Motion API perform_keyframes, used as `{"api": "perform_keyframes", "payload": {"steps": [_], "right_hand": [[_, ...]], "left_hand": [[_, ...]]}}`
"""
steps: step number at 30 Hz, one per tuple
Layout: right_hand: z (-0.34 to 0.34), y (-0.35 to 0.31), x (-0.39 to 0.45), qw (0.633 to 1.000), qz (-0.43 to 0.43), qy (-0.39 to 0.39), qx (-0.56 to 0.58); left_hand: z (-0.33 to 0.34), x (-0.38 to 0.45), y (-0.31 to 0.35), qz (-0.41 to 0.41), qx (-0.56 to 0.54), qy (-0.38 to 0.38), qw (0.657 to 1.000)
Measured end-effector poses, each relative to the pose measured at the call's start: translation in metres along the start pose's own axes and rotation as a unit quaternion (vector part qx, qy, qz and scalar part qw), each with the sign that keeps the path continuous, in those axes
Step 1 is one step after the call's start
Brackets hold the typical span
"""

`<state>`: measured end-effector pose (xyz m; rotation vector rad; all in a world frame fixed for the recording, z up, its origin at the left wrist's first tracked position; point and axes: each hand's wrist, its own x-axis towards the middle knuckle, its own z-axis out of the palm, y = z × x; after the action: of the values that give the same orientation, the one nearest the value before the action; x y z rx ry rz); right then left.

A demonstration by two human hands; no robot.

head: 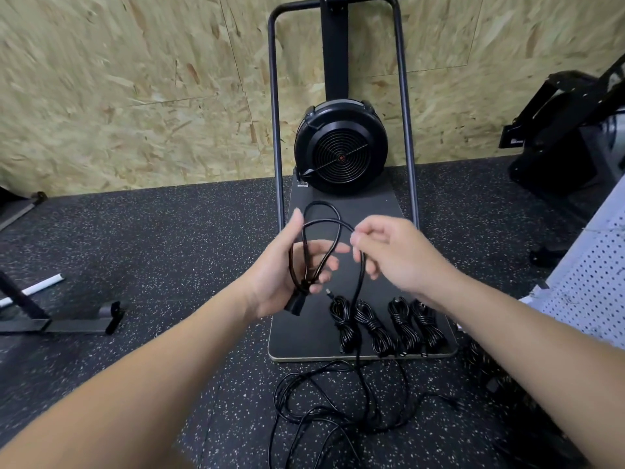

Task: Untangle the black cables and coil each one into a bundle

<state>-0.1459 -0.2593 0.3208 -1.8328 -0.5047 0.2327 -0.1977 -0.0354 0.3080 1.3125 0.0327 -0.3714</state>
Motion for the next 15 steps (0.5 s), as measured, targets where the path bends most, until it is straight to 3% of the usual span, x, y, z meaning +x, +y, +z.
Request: {"api": "perform_keyframes", "payload": {"steps": [5, 11, 15], "right_hand": [[-0.007, -0.016, 0.006, 0.984, 0.060, -0.030, 0.164], [-0.017, -0.007, 0.007, 0.992, 0.073, 0.035, 0.099], [-0.015, -0.011, 0.007, 0.988, 0.059, 0.083, 0.115]], "left_hand": [[0.006, -0.001, -0.001, -0.026, -0.035, -0.025, 0.999], [0.019, -0.002, -0.007, -0.007, 0.002, -0.037, 0.999], [0.032, -0.001, -0.023, 0.002, 0.096, -0.022, 0.995]]}}
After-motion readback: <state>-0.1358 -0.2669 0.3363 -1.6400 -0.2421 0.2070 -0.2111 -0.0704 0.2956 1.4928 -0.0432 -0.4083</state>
